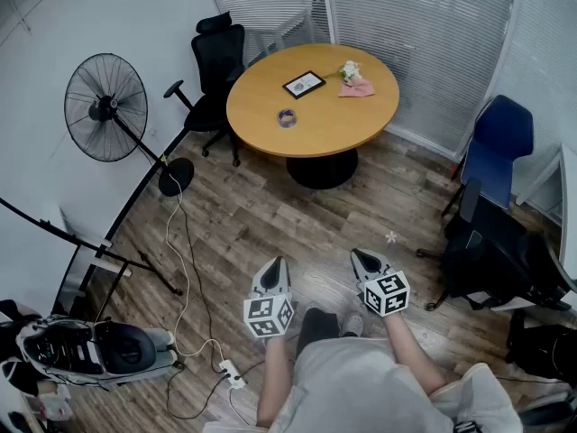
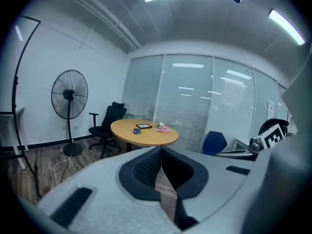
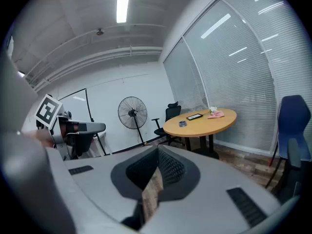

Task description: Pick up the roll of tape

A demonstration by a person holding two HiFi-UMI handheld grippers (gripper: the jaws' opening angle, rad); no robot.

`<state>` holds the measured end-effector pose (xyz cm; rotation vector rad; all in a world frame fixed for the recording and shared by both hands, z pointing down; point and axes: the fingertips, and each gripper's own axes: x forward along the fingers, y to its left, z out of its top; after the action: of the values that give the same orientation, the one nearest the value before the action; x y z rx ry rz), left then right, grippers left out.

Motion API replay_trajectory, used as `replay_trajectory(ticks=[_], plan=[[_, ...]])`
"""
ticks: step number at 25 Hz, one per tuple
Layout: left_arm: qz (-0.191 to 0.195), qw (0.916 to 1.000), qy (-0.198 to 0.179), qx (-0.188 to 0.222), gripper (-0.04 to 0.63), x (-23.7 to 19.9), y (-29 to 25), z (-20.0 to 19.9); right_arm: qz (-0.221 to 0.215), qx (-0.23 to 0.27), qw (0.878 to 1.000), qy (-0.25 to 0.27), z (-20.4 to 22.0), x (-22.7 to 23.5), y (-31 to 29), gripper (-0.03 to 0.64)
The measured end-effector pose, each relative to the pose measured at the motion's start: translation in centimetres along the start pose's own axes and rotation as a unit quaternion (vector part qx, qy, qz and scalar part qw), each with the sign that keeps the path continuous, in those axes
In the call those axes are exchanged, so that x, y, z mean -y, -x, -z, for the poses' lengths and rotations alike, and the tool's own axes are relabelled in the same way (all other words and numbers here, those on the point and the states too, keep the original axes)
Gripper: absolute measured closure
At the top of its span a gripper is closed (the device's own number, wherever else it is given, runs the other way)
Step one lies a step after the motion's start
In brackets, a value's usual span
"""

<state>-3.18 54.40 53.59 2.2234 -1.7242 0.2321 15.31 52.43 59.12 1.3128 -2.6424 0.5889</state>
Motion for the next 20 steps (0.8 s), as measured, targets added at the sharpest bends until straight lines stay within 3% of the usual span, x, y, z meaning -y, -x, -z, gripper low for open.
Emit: replay_trajectory(ticks=[6,11,16,20], plan=[[-0.005,1.0,0.001,-0.008,0.586,-0.8,-0.8,-0.9,0.001,0.0,1.0,0.0,-1.2,0.3,-1.2,0.621],[-0.007,0.9999,-0.003,-0.011,0.586,-0.5,-0.9,-1.0,-0.007,-0.012,0.999,0.043,-0.7,-0.1,-1.7,0.621],[-0.014,0.9995,0.006,-0.028,0.586,-0.7,-2.3,0.3,-0.041,0.006,0.999,0.021,-0.9,-0.1,-2.5,0.621],[-0.01,0.9994,0.009,-0.031,0.586,-1.1,-4.6,-0.1,-0.023,-0.02,0.999,0.022,-1.3,2.0,-3.9,0.621]])
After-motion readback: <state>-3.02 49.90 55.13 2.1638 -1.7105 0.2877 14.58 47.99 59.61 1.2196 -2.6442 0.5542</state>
